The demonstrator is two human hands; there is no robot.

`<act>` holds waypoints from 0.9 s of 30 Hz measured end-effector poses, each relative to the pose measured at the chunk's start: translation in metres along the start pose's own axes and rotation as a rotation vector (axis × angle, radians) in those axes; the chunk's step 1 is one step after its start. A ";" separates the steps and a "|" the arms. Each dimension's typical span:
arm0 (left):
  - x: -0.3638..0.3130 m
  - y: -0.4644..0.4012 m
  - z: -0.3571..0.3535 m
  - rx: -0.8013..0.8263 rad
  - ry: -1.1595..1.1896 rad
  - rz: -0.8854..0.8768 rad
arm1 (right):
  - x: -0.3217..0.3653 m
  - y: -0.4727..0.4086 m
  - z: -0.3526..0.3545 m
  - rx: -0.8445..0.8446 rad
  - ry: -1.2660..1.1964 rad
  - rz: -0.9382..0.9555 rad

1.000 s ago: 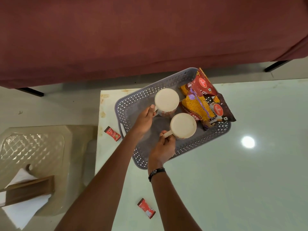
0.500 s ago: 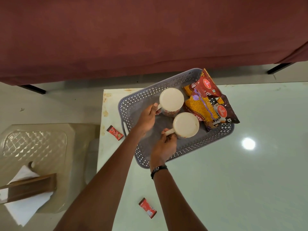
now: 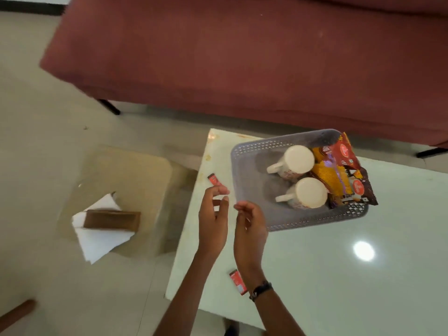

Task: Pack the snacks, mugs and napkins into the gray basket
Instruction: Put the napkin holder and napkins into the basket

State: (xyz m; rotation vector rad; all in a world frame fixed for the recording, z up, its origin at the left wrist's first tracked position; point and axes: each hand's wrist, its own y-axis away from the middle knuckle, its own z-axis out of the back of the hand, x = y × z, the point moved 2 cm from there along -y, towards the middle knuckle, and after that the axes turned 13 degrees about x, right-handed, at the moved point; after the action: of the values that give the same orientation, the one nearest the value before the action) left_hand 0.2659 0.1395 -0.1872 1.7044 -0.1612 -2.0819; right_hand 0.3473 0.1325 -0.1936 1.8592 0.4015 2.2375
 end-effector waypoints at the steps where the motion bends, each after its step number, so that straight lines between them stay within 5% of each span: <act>1: 0.001 0.010 0.017 -0.040 0.024 0.017 | 0.008 0.004 -0.014 0.096 0.029 0.051; 12: 0.075 0.084 0.185 -0.616 0.293 0.243 | 0.021 0.026 -0.196 0.771 0.456 0.322; 18: 0.111 0.067 0.220 -0.551 0.494 0.385 | 0.005 0.021 -0.252 0.883 0.831 0.383; 27: 0.123 0.049 0.228 -0.469 0.511 0.376 | -0.002 0.012 -0.267 0.805 0.936 0.418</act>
State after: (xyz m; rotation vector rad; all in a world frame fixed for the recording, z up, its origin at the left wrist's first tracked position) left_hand 0.0431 0.0039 -0.2274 1.6837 0.1465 -1.2458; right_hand 0.0856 0.1003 -0.2368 0.9802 1.3080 3.5197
